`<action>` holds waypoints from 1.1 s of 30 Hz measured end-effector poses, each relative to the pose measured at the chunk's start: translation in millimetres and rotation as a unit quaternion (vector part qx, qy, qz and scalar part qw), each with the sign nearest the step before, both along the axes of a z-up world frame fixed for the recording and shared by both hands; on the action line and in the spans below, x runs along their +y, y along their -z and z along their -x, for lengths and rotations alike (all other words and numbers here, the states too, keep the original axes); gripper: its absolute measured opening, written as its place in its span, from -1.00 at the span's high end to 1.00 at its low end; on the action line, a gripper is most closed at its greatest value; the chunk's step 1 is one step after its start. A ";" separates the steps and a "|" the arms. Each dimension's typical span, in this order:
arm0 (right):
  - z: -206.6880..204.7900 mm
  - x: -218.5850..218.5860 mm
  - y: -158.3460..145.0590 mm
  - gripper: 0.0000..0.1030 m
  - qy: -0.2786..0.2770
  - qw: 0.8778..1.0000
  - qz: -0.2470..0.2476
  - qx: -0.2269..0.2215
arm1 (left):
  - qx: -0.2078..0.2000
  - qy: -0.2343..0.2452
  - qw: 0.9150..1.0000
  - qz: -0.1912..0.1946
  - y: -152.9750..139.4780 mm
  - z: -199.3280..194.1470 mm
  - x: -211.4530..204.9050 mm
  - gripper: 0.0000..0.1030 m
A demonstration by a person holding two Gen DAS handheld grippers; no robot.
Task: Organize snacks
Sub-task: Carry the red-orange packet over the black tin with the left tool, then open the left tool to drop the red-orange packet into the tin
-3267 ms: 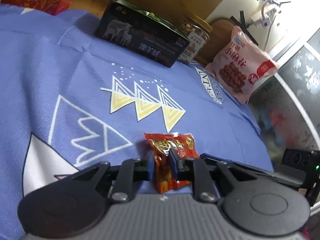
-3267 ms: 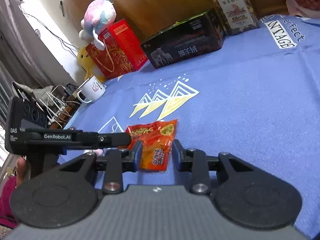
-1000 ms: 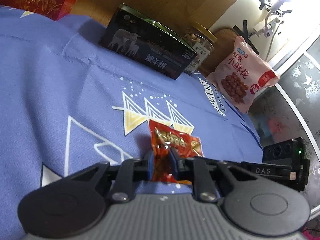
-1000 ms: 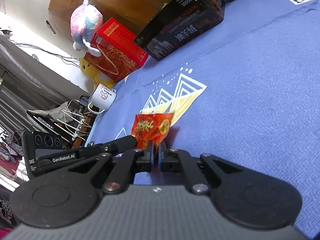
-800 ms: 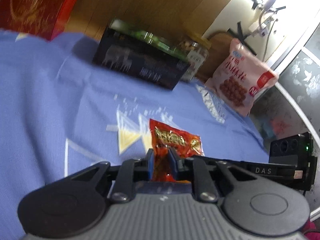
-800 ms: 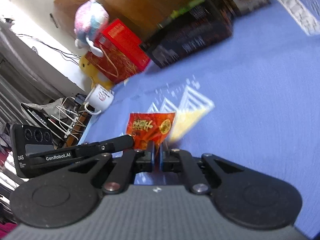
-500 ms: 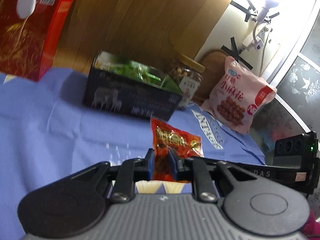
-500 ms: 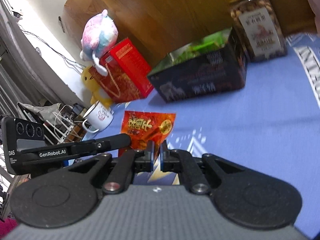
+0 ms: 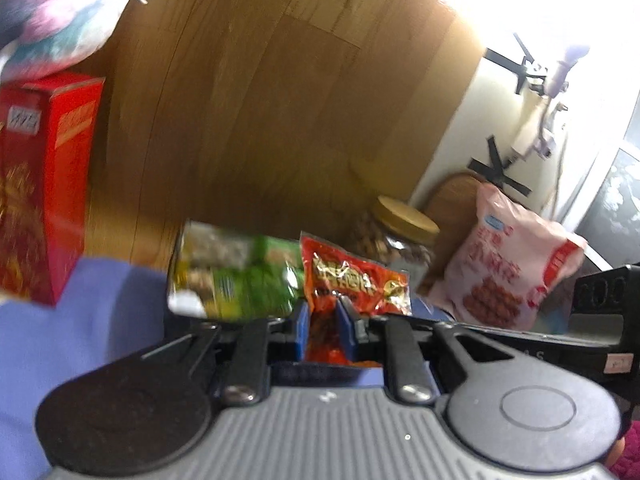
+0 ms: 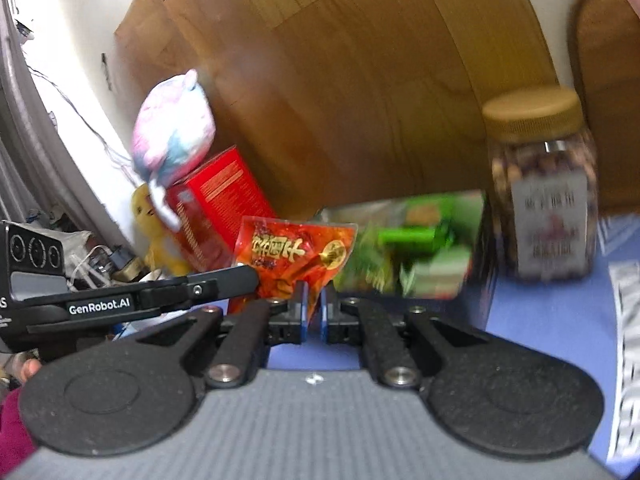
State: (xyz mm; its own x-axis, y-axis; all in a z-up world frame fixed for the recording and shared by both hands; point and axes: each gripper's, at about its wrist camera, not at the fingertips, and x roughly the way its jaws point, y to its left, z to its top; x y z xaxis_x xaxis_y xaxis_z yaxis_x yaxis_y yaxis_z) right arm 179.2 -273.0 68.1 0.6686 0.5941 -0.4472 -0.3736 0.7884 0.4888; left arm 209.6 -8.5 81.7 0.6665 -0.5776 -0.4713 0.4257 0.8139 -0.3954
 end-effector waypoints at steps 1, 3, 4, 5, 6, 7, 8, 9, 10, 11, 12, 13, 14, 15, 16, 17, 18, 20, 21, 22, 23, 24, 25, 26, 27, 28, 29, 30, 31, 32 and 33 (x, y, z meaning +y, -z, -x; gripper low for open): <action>-7.7 0.7 -0.2 0.83 0.003 1.000 0.005 -0.002 | -0.002 -0.001 1.000 -0.002 0.2 -8.6 -1.4 0.69; -22.8 1.7 1.6 0.83 0.007 1.000 0.012 -0.002 | 0.000 -0.004 1.000 -0.006 3.3 -22.6 -3.0 0.69; -28.9 2.3 3.5 0.83 0.010 1.000 0.016 -0.002 | 0.001 -0.006 1.000 -0.008 6.0 -29.8 -4.2 0.69; -35.2 2.6 6.0 0.83 0.011 1.000 0.021 0.000 | 0.003 -0.008 1.000 -0.010 9.1 -34.8 -5.5 0.69; -40.2 3.2 8.8 0.83 0.011 1.000 0.025 0.001 | 0.006 -0.010 1.000 -0.012 12.5 -40.1 -6.0 0.69; -45.4 4.6 12.3 0.83 0.013 0.999 0.031 0.003 | 0.009 -0.013 1.000 -0.014 16.6 -45.9 -6.6 0.69; -49.1 6.2 14.9 0.83 0.013 0.999 0.038 0.004 | 0.013 -0.015 1.000 -0.014 20.7 -50.2 -6.1 0.69; -52.2 7.8 17.9 0.83 0.013 0.999 0.046 0.004 | 0.018 -0.018 1.000 -0.016 25.2 -55.1 -6.8 0.69; -54.9 9.9 21.0 0.83 0.013 0.999 0.052 0.006 | 0.022 -0.020 0.999 -0.020 29.2 -58.4 -6.9 0.68; -57.8 11.7 24.2 0.83 0.014 0.998 0.058 0.008 | 0.026 -0.023 0.999 -0.025 33.0 -61.8 -8.0 0.67; -60.0 13.5 26.3 0.83 0.015 0.998 0.064 0.009 | 0.027 -0.027 0.999 -0.030 35.8 -64.5 -9.5 0.66; -62.1 15.0 28.3 0.83 0.018 0.997 0.072 0.008 | 0.028 -0.033 0.998 -0.039 38.8 -66.9 -11.0 0.65; -63.5 17.7 30.1 0.81 0.022 0.996 0.082 0.005 | 0.026 -0.044 0.997 -0.050 40.9 -68.6 -12.7 0.63; -64.3 19.8 31.1 0.76 0.025 0.995 0.091 0.002 | 0.021 -0.056 0.996 -0.062 41.9 -70.7 -14.2 0.50; -64.9 22.5 32.1 0.76 0.030 0.994 0.103 0.000 | 0.014 -0.070 0.994 -0.077 43.0 -70.9 -15.9 0.42; -65.0 25.3 32.9 0.76 0.037 0.993 0.115 -0.004 | 0.006 -0.081 0.993 -0.087 43.0 -70.2 -17.1 0.36; -64.4 26.0 33.0 0.63 0.043 0.992 0.122 -0.008 | 0.001 -0.089 0.992 -0.093 42.3 -68.7 -17.6 0.36; -58.0 25.0 30.0 0.43 0.053 0.991 0.120 -0.021 | -0.002 -0.098 0.990 -0.096 40.2 -65.2 -15.2 0.36; -53.3 23.6 27.3 0.41 0.061 0.991 0.118 -0.029 | -0.005 -0.101 0.990 -0.098 38.1 -62.3 -13.9 0.36; -48.2 22.1 24.5 0.39 0.069 0.990 0.116 -0.038 | -0.010 -0.105 0.989 -0.104 35.5 -57.3 -13.6 0.36; -44.5 19.5 22.0 0.38 0.075 0.990 0.113 -0.044 | -0.014 -0.107 0.988 -0.109 32.7 -52.7 -13.5 0.36; -39.1 17.4 18.7 0.38 0.080 0.990 0.109 -0.048 | -0.017 -0.109 0.987 -0.114 29.9 -47.9 -13.3 0.36; -32.9 15.0 15.6 0.38 0.084 0.990 0.104 -0.051 | -0.020 -0.111 0.987 -0.118 26.8 -41.6 -13.5 0.36; -26.0 13.0 12.7 0.38 0.086 0.990 0.100 -0.054 | -0.023 -0.113 0.986 -0.121 23.8 -34.5 -14.0 0.35; -19.4 11.9 10.1 0.38 0.088 0.990 0.097 -0.057 | -0.026 -0.115 0.985 -0.124 21.1 -27.5 -14.8 0.34; -11.1 10.5 8.4 0.38 0.090 0.990 0.095 -0.059 | -0.028 -0.116 0.985 -0.127 19.0 -20.8 -14.8 0.33; -5.0 13.1 7.2 0.38 0.092 0.990 0.094 -0.060 | -0.029 -0.119 0.984 -0.132 17.1 -14.4 -15.4 0.32; 2.5 11.7 6.6 0.38 0.093 0.990 0.091 -0.060 | -0.030 -0.121 0.983 -0.136 15.5 -7.6 -15.8 0.31; 10.6 11.5 6.1 0.38 0.094 0.990 0.089 -0.060 | -0.032 -0.122 0.982 -0.141 14.4 1.1 -16.5 0.30; 20.0 10.4 6.5 0.38 0.094 0.990 0.086 -0.059 | -0.034 -0.123 0.981 -0.147 14.1 7.8 -17.7 0.28; 29.1 11.0 6.4 0.38 0.095 0.990 0.083 -0.059 | -0.036 -0.124 0.980 -0.153 12.5 15.5 -17.5 0.26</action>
